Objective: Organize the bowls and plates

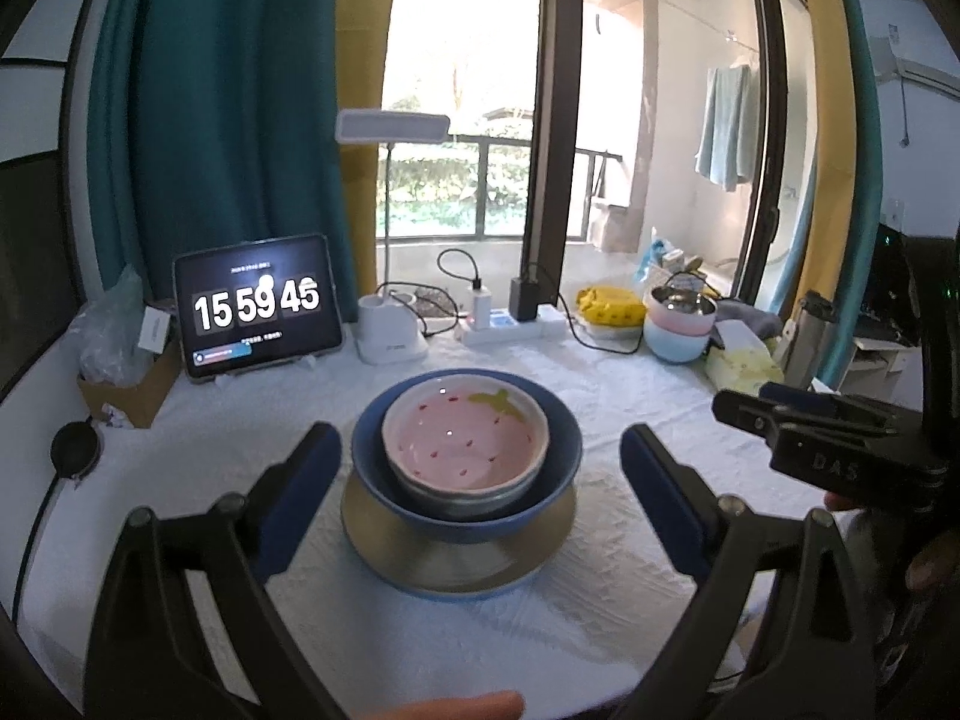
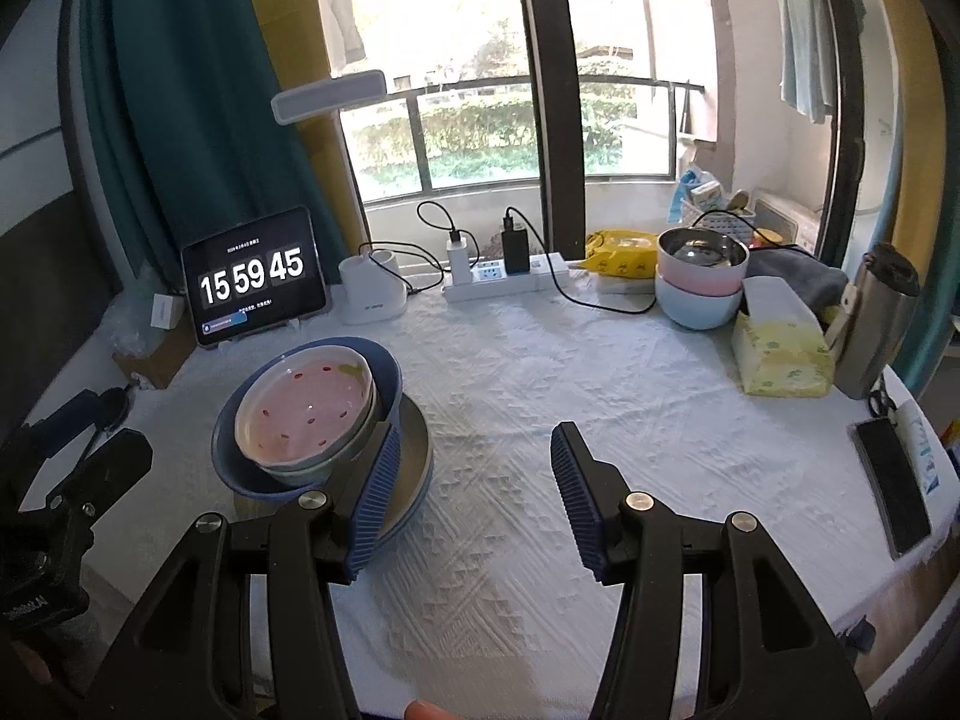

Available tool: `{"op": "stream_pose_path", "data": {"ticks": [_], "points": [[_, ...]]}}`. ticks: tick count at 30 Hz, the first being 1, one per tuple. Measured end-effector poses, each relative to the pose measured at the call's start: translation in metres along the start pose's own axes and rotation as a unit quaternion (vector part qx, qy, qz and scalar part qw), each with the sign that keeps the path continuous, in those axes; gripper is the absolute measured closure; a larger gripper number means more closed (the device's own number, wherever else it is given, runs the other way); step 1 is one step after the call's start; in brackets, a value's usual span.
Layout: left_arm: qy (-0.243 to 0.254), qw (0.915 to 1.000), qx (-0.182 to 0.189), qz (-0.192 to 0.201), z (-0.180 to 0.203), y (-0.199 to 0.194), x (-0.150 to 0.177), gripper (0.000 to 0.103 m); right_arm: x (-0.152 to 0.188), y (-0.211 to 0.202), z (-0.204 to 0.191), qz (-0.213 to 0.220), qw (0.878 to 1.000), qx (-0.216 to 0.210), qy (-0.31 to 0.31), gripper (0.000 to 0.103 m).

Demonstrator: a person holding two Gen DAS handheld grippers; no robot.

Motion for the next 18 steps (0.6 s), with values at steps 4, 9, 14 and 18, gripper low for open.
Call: {"op": "stream_pose_path", "data": {"ticks": [4, 9, 14, 18], "points": [[0.002, 0.9999, 0.001, 0.014, 0.003, -0.01, -0.002, 0.008, 0.0, -0.013, 0.003, 0.013, 1.0, 0.003, -0.001, 0.048], [-0.001, 0.9992, 0.006, 0.04, 0.005, -0.027, -0.011, 0.008, -0.003, -0.033, 0.004, 0.035, 0.999, 0.011, -0.005, 0.048], [0.004, 0.9978, 0.003, 0.066, 0.007, -0.043, -0.021, 0.008, -0.008, -0.049, 0.007, 0.052, 0.999, 0.012, -0.002, 0.048], [0.006, 0.9969, 0.005, 0.078, 0.009, -0.052, -0.028, 0.008, -0.012, -0.06, 0.007, 0.066, 0.998, 0.014, -0.005, 0.047]]}}
Point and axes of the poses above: each gripper's, at about its wrist camera, not at the fingertips, and y roughly the way its jaws point, z to its right, x to its underside, the point moved 10 cm from there along y, roughly the way its jaws point, and after that the axes turned 8 degrees about -z, right-handed, at the moved point
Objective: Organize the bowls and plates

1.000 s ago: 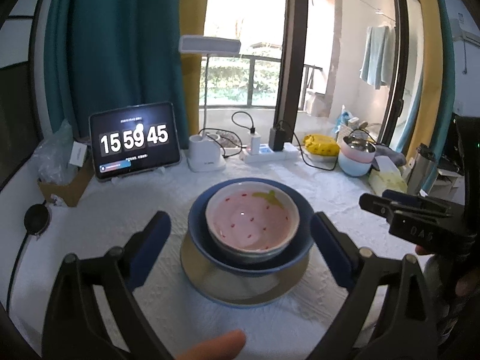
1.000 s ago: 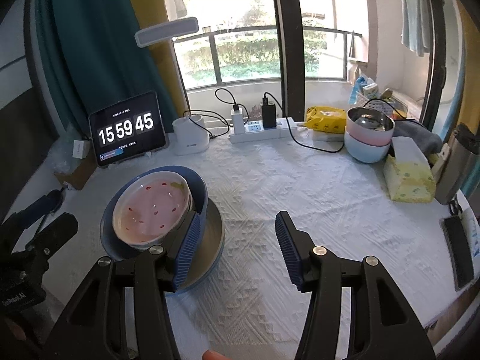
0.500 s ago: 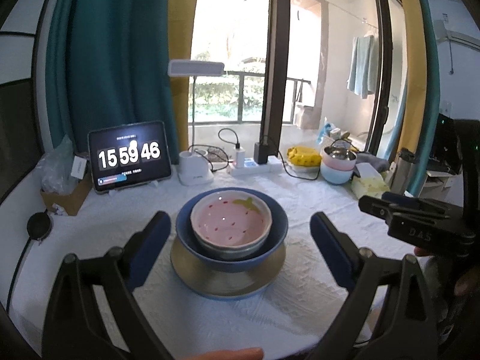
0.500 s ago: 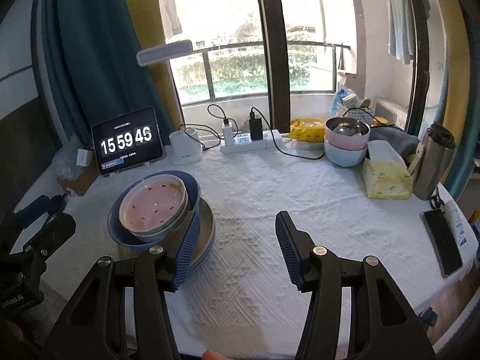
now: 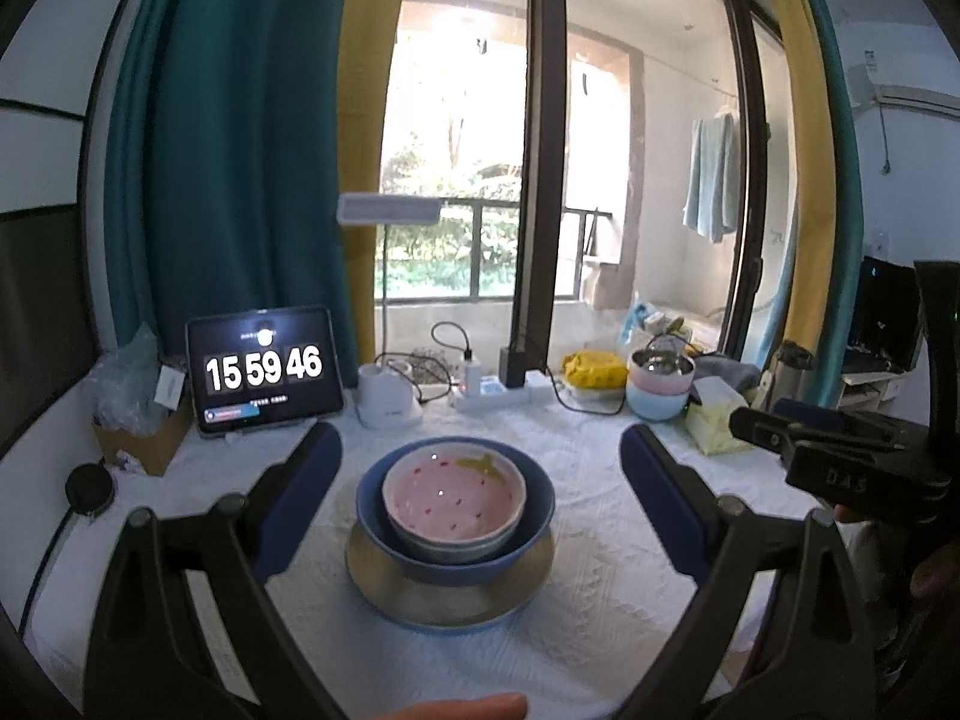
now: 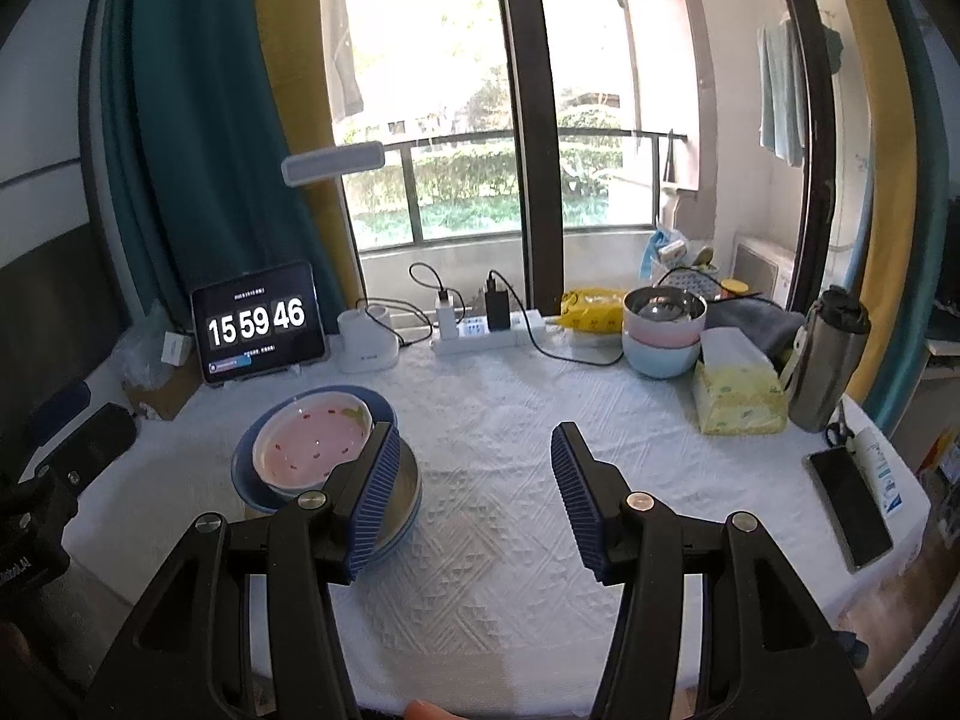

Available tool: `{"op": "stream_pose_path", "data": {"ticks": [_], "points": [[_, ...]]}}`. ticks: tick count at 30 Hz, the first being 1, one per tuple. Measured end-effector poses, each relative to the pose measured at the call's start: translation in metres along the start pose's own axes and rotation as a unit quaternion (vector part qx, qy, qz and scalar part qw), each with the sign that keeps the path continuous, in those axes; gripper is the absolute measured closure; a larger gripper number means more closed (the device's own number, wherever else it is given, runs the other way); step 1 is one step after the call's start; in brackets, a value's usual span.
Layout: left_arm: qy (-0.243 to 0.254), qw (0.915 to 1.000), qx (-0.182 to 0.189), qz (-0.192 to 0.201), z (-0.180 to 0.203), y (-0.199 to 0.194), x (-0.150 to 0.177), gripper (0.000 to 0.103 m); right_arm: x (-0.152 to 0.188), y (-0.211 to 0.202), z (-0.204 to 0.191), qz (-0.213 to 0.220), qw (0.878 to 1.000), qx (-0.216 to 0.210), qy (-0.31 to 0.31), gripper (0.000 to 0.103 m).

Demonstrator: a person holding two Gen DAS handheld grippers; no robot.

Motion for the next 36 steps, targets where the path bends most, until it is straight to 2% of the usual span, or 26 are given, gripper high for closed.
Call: {"op": "stream_pose_path", "data": {"ticks": [19, 36], "points": [[0.013, 0.9984, -0.005, 0.054, 0.012, -0.027, -0.038, 0.008, -0.028, -0.04, 0.003, 0.058, 0.998, 0.003, -0.007, 0.047], [0.016, 0.9978, 0.0, 0.065, 0.016, -0.035, -0.05, 0.008, -0.046, -0.068, -0.002, 0.09, 0.996, -0.01, -0.01, 0.047]]}}
Point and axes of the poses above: each gripper's, at about its wrist camera, not at the fingertips, and y roughly the way its jaws point, z to its right, x to its underside, the point moved 10 cm from there along y, roughly the way its jaws point, and after that the axes turned 8 degrees about -z, right-handed, at the moved point
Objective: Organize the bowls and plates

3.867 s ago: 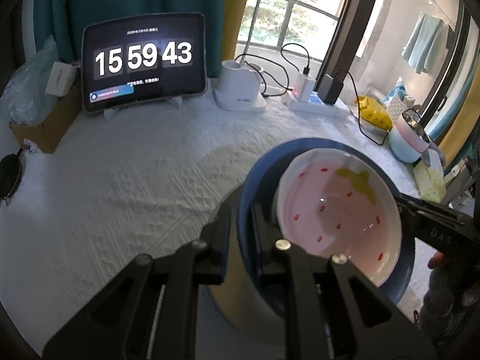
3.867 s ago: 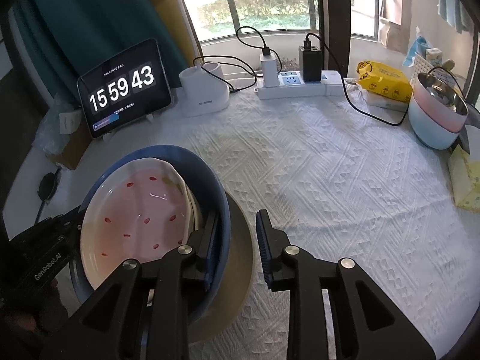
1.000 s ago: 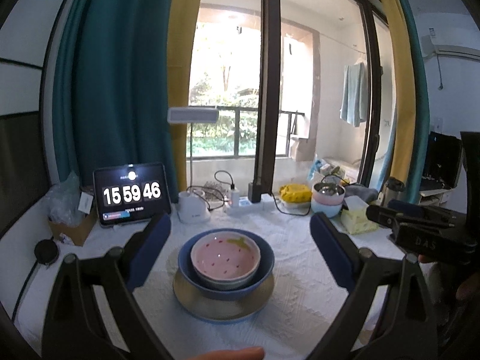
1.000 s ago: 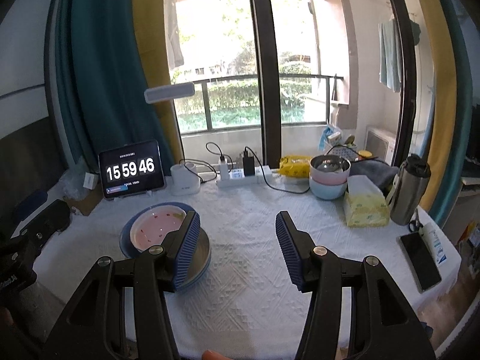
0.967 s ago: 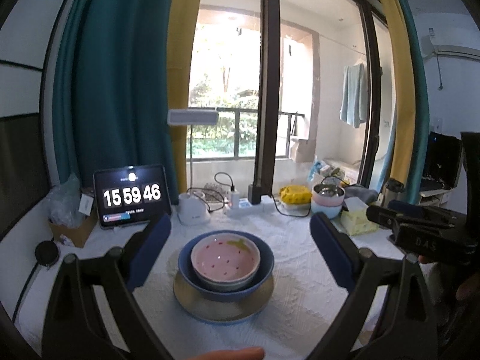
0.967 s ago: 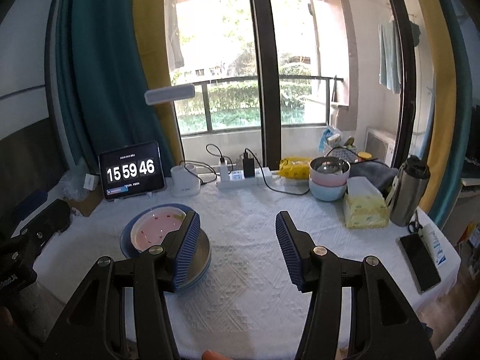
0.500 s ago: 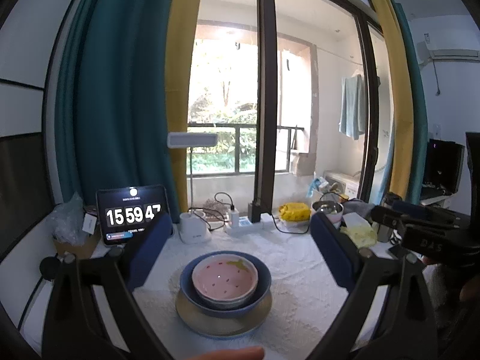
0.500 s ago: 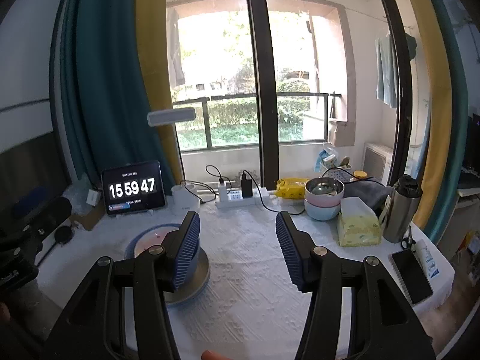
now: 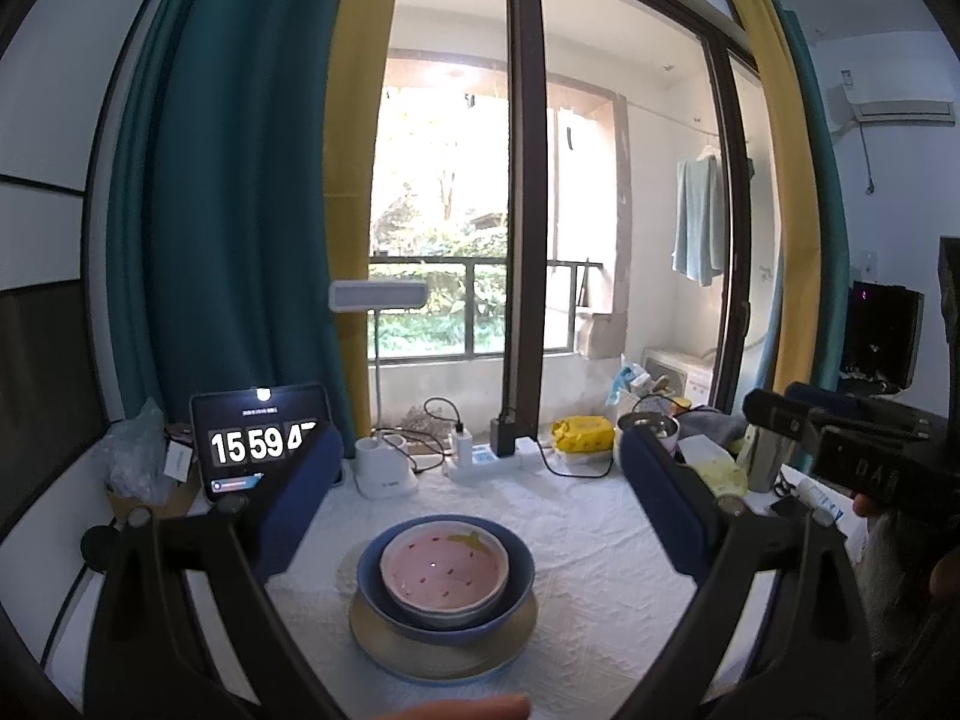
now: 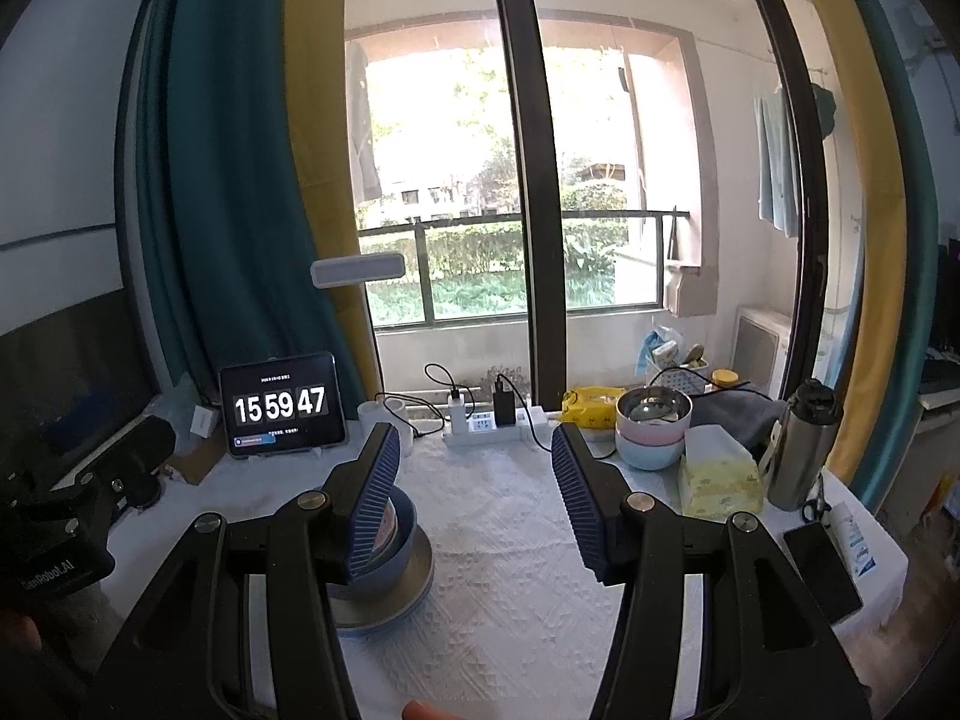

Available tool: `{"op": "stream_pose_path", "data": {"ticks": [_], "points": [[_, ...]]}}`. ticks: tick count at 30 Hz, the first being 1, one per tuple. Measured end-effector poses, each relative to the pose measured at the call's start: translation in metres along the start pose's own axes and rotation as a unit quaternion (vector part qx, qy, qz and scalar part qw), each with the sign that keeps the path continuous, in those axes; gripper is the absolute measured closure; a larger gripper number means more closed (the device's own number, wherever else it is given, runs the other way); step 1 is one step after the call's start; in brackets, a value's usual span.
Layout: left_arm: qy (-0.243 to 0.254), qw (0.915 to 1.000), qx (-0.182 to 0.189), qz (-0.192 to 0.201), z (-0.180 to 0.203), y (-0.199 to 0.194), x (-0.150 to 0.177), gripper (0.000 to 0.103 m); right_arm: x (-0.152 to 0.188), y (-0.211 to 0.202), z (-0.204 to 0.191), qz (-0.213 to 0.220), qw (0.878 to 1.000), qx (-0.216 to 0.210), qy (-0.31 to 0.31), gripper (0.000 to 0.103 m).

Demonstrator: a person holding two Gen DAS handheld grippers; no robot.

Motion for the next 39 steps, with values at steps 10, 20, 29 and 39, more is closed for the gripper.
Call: {"op": "stream_pose_path", "data": {"ticks": [10, 20, 29, 39], "points": [[-0.004, 1.0, 0.001, 0.003, -0.002, -0.001, -0.002, 0.008, -0.002, 0.001, 0.001, 0.001, 1.0, 0.005, -0.001, 0.047], [-0.005, 1.0, 0.001, 0.002, 0.001, -0.001, -0.003, 0.008, -0.001, 0.002, 0.003, -0.001, 1.0, 0.006, 0.0, 0.047], [-0.006, 1.0, 0.002, -0.001, 0.004, -0.001, -0.002, 0.008, 0.001, 0.005, 0.005, -0.005, 1.0, 0.007, 0.0, 0.047], [-0.007, 1.0, 0.001, -0.003, 0.005, -0.002, -0.001, 0.008, 0.003, 0.01, 0.006, -0.012, 1.0, 0.008, 0.001, 0.047]]}}
Point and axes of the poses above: each gripper's, at about its wrist camera, not at the fingertips, and y roughly the way its jaws point, z to its right, x to its underside, the point moved 10 cm from there along y, roughly the way its jaws point, and after that the axes turned 8 degrees about -z, right-handed, at the moved point
